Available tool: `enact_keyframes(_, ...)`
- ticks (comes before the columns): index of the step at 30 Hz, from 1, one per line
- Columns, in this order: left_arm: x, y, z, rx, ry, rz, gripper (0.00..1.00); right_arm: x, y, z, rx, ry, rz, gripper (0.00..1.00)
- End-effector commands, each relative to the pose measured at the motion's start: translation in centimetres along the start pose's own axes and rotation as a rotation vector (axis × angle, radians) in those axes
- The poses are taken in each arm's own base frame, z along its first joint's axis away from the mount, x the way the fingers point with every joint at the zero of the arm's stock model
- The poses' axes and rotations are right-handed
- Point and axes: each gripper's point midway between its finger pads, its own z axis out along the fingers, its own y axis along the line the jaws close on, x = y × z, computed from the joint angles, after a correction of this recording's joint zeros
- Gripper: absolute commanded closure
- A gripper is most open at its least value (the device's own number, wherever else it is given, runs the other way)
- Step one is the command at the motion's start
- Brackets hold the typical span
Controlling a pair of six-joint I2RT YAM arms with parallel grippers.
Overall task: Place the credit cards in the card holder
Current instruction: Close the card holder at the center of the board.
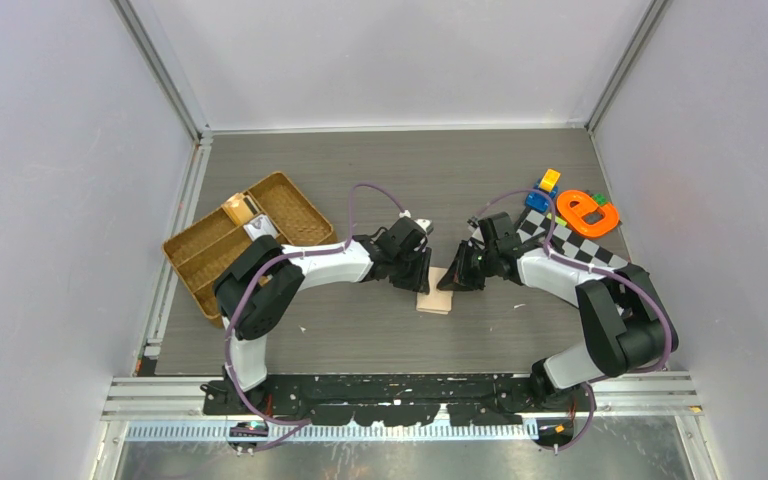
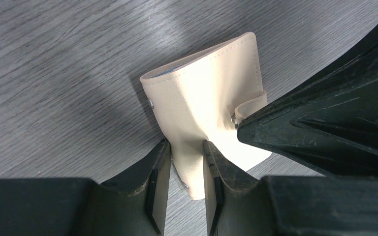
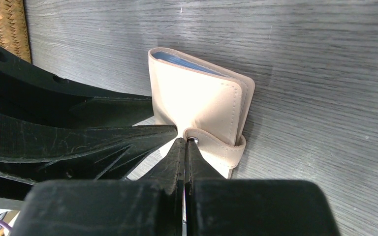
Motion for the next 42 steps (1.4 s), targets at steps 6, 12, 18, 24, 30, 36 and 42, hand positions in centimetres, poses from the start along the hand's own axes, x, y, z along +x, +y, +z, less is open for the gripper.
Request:
enact_keyframes(6,4.2,3.7,1.2,-0.137,0.12,0.017,0.7,0.5,-1.4,-0.8,0.081,-0.014,0.002,1.0)
enact_keyframes(12,4.1,3.7,1.2,-0.138,0.119,0.017,0.71,0.0,-0.6,-1.4,0.07,-0.03,-0.009,1.0)
enact_keyframes(18,4.1,3.7,1.2,-0.138,0.12,0.016,0.71,0.0,-0.5,-0.9,0.053,-0.021,-0.008,1.0)
enact_keyframes(24,4.2,3.8,1.2,-0.139,0.123,0.016,0.71,-0.9,0.6,-0.7,0.005,-0.047,-0.01,0.99)
enact_keyframes(30,4.1,3.7,1.2,-0.139,0.121,0.016,0.71,-1.1,0.8,-0.2,0.002,-0.034,-0.014,1.0)
enact_keyframes(36,4.3,3.8,1.2,-0.141,0.124,0.017,0.71,-0.6,0.0,0.1,0.018,-0.026,-0.006,0.99)
enact_keyframes(42,4.3,3.8,1.2,-0.141,0.125,0.017,0.71,-0.9,-0.1,0.3,0.014,-0.04,0.002,1.0)
